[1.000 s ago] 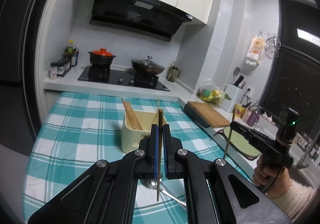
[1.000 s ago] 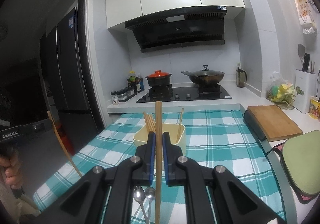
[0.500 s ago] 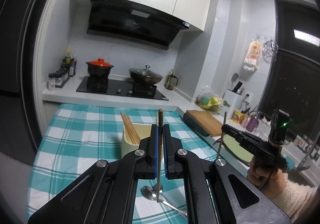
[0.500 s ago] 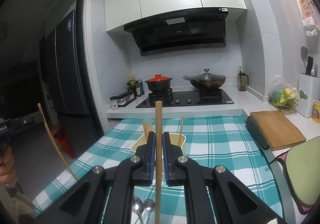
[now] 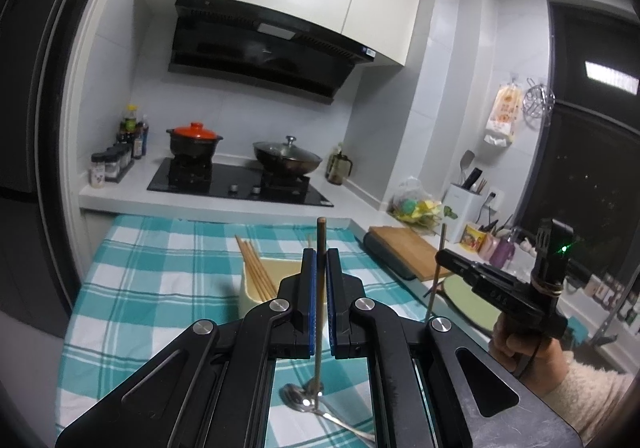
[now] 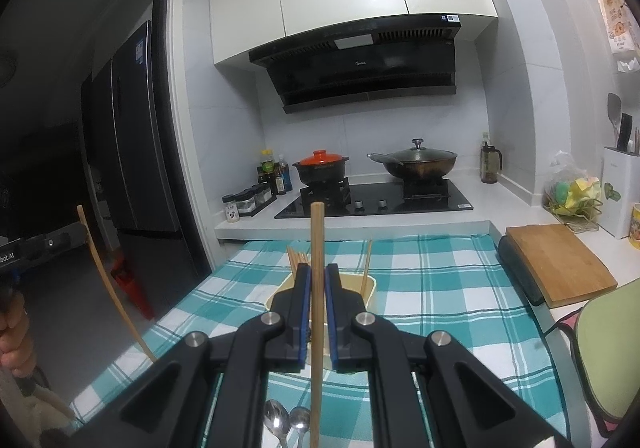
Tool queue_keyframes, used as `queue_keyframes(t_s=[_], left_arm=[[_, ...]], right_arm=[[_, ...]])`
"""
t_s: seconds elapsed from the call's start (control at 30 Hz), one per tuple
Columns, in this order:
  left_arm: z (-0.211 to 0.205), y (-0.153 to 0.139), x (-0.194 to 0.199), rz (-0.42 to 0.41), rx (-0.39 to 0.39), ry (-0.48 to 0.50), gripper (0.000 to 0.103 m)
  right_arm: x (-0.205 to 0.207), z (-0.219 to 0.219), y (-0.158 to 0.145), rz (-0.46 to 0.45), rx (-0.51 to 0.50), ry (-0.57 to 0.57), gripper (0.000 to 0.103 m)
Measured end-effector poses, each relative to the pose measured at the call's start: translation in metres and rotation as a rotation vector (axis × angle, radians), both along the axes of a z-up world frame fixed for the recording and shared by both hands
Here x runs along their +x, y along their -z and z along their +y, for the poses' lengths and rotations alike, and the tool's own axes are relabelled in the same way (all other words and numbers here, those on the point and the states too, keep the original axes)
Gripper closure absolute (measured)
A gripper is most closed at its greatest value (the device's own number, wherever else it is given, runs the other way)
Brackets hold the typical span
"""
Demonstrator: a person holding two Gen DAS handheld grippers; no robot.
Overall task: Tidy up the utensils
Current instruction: 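Lift the chopstick in the left tool over the holder while the right tool carries its own, then lower the left tool's chopstick into the holder and open while the right tool releases its own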
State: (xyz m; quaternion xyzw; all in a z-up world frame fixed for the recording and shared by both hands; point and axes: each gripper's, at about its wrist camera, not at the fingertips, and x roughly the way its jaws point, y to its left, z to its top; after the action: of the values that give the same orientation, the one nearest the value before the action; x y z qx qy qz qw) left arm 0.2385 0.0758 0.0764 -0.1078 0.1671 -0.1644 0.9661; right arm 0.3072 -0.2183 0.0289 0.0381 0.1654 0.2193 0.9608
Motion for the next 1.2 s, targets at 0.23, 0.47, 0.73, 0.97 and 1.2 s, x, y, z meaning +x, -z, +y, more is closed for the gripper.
queue_keyframes(t_s=[0.23, 0.47, 0.73, 0.97, 1.2], left_arm=[[-0.003, -0.031, 0.036, -0.032, 0.008, 0.014, 0.100], [-0.005, -0.060, 0.106, -0.052, 0.007, 0.002, 0.100], [-0.009, -0.046, 0.196, -0.028, 0.007, -0.049, 0.100], [-0.016, 0.017, 0.257, 0.086, 0.000, -0.076, 0.100], [-0.020, 0.080, 0.288, 0.233, 0.002, -0.076, 0.100]], right_arm=[[0.035, 0.014, -0.030, -0.042, -0.006, -0.015, 0.096], [0.097, 0.038, -0.064, -0.079, 0.018, -0.046, 0.096], [0.182, 0.064, -0.056, -0.089, 0.003, -0.064, 0.096], [0.229, 0.071, 0.001, -0.018, -0.001, -0.089, 0.096], [0.258, 0.088, 0.070, 0.166, -0.093, -0.143, 0.096]])
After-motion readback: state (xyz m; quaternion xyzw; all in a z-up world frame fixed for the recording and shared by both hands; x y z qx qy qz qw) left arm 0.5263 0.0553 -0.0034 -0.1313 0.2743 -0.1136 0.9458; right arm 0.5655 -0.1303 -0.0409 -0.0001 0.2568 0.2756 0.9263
